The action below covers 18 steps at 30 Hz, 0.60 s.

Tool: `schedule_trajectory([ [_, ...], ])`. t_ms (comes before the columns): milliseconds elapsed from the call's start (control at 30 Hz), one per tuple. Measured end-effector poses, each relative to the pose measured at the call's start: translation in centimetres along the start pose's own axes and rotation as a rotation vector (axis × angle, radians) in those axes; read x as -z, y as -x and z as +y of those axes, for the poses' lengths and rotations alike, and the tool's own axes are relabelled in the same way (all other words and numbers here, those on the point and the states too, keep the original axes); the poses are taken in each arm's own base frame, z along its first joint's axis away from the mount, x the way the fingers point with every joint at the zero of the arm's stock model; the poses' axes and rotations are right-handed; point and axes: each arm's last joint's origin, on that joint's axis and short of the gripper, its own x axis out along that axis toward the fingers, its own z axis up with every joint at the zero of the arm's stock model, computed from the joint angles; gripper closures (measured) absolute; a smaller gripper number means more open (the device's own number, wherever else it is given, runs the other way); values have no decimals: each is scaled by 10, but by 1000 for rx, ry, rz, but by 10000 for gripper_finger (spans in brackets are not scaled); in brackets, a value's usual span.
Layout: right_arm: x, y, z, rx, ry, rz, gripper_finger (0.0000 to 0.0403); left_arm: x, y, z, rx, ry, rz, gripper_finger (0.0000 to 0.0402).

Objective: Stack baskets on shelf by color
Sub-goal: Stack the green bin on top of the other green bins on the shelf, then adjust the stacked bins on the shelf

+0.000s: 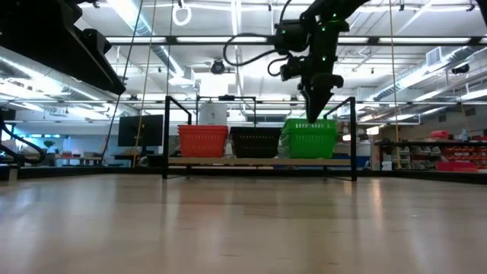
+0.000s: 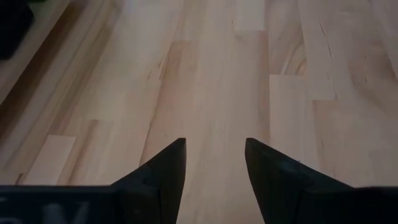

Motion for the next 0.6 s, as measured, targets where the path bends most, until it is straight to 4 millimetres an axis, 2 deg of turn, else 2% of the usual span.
schedule_trajectory([
  [133, 4, 18, -1, 18, -33, -65, 311, 0, 0, 0, 0, -3, 0, 229],
  [300, 4, 38, 0, 6, -97, -186, 308, -1, 0, 0, -8, -17, -11, 230],
  [467, 1, 41, 3, -15, -110, -226, 307, -1, 0, 0, -12, -12, -18, 228],
  [600, -13, 34, 8, -45, -88, -298, 307, -2, 0, 0, -11, -14, -22, 230],
])
